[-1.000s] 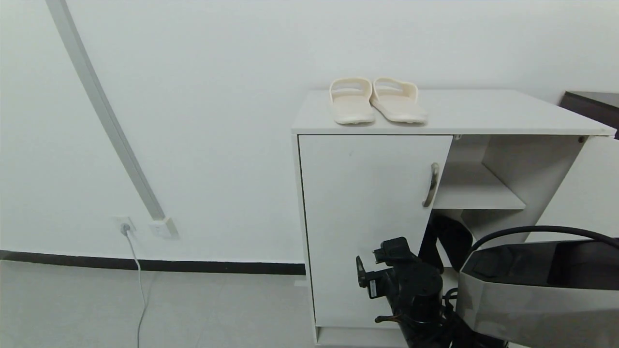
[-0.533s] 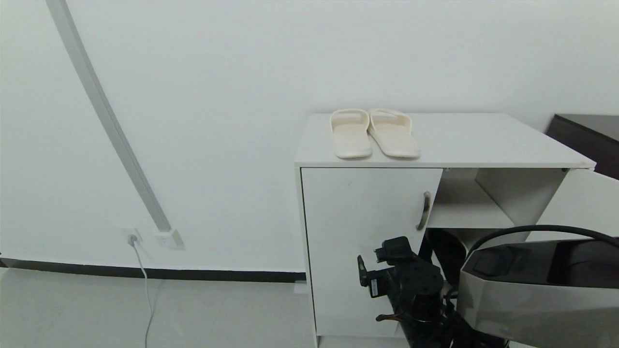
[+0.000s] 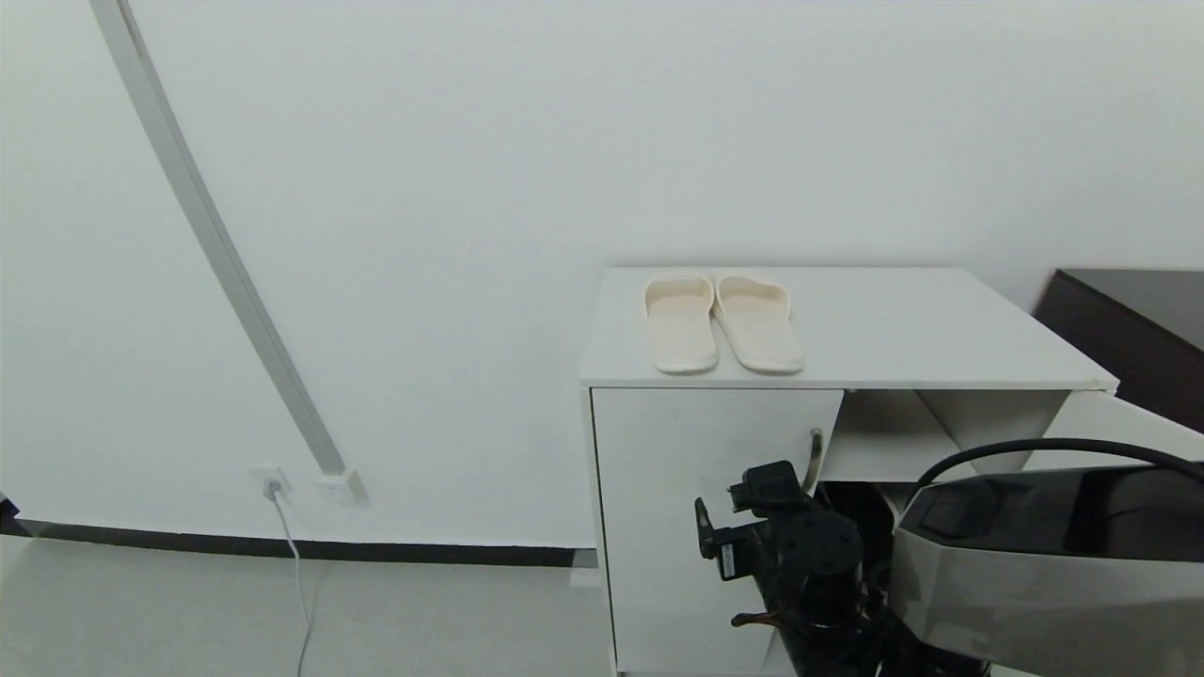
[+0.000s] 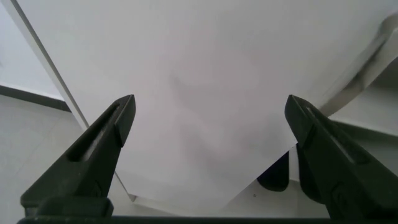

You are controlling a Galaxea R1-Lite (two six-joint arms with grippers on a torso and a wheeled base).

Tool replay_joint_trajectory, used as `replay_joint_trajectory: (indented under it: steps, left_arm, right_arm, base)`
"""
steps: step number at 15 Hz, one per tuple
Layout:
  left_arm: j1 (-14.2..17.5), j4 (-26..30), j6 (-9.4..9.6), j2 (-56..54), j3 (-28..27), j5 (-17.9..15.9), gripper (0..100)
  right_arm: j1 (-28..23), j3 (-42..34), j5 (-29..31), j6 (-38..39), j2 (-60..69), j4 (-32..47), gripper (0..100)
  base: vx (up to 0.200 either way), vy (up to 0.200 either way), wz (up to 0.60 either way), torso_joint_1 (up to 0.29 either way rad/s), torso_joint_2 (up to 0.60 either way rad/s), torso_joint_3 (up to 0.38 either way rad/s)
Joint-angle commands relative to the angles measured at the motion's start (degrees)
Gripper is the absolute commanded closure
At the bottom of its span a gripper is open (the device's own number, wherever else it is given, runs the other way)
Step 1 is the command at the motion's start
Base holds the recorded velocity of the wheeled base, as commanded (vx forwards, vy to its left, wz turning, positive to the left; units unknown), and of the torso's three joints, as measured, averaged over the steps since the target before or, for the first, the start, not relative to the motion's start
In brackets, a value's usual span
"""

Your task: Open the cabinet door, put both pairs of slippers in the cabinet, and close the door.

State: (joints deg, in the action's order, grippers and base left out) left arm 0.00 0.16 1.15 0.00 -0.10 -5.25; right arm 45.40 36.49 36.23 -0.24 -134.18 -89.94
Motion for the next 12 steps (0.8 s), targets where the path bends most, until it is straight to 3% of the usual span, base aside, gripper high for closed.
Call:
replay_joint_trajectory:
  steps: [1, 12]
  left_arm:
    - [0.0, 0.0, 0.0, 0.1, 0.0, 0.0, 100]
    - [0.0, 0.0, 0.08, 0.1, 0.0, 0.0, 100]
  right_arm:
    - [0.0, 0.0, 0.0, 0.0, 0.0, -0.1, 0]
    - [0.2, 0.0, 0.1, 0.0, 0.2, -0.1, 0]
  base:
    - [0.0, 0.0, 0.0, 0.227, -0.55, -0.33]
    - [0.0, 0.0, 0.0, 0.233, -0.53, -0.294]
